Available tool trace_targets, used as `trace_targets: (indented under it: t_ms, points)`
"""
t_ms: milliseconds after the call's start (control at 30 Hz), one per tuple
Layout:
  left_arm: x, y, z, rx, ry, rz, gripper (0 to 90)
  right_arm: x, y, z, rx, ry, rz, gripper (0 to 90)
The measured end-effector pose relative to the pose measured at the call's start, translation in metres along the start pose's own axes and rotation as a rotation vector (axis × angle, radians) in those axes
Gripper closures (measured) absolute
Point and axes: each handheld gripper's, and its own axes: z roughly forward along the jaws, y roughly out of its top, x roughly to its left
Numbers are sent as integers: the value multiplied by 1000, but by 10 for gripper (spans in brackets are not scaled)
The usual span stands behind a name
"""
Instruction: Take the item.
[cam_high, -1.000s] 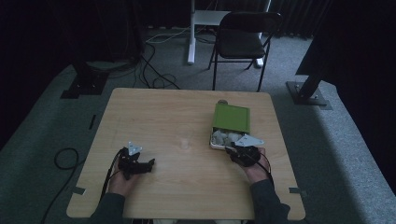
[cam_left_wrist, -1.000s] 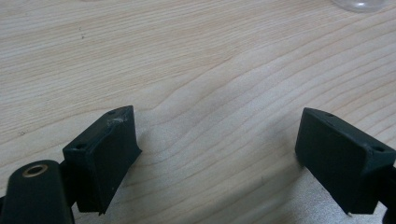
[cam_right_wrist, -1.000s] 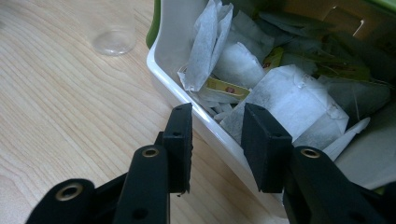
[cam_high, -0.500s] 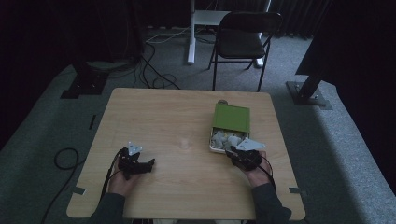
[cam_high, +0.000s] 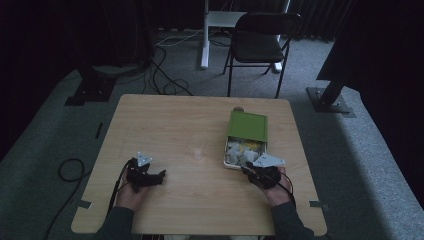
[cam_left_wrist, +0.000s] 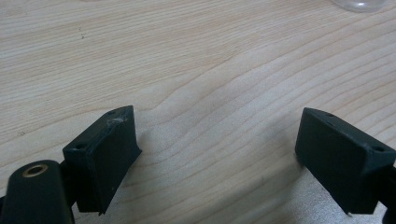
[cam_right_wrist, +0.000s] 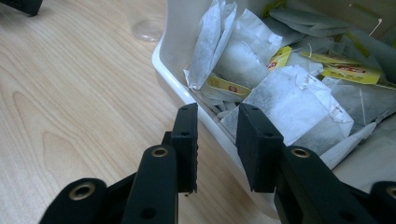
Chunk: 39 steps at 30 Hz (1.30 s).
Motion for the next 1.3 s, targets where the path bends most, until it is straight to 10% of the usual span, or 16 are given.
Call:
trace_targets:
  t_ms: [1300]
  points:
    - [0,0,0,0,0,0,138,6,37,22,-44,-33,39,676]
